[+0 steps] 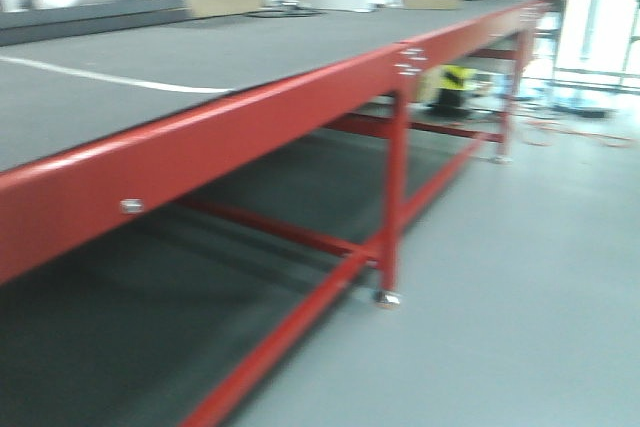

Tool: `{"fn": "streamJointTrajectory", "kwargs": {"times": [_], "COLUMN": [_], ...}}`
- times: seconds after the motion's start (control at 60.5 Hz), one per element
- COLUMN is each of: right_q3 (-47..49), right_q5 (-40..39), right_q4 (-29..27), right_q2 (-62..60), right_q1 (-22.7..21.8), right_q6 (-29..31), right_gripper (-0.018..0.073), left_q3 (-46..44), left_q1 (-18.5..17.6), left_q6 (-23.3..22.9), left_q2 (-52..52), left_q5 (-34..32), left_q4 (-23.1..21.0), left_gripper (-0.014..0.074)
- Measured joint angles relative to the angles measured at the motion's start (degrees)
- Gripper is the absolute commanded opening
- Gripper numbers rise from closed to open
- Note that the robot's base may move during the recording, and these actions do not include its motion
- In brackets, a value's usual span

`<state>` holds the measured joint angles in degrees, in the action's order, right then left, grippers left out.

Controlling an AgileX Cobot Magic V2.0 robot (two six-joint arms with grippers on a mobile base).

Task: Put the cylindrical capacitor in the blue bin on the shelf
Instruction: 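Drive the base along the red-framed table while holding both objects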

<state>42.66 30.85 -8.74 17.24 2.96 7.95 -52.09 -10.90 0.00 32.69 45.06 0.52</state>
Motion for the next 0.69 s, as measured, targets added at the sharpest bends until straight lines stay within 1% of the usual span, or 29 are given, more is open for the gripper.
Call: {"fn": "streamJointTrajectory", "kwargs": {"times": [0.694], "right_q3": [0.0], "right_q5": [0.0], "right_q4": [0.0], "right_q2": [0.0], "right_q1": [0.0], "right_q6": [0.0], "right_gripper": [-0.0109], "left_q3": [0.0], "left_q1": [0.0], "left_q6": [0.0], "left_q2": [0.0], "left_q5": [0.0], "left_q4": [0.0], "left_gripper": [-0.0111]}}
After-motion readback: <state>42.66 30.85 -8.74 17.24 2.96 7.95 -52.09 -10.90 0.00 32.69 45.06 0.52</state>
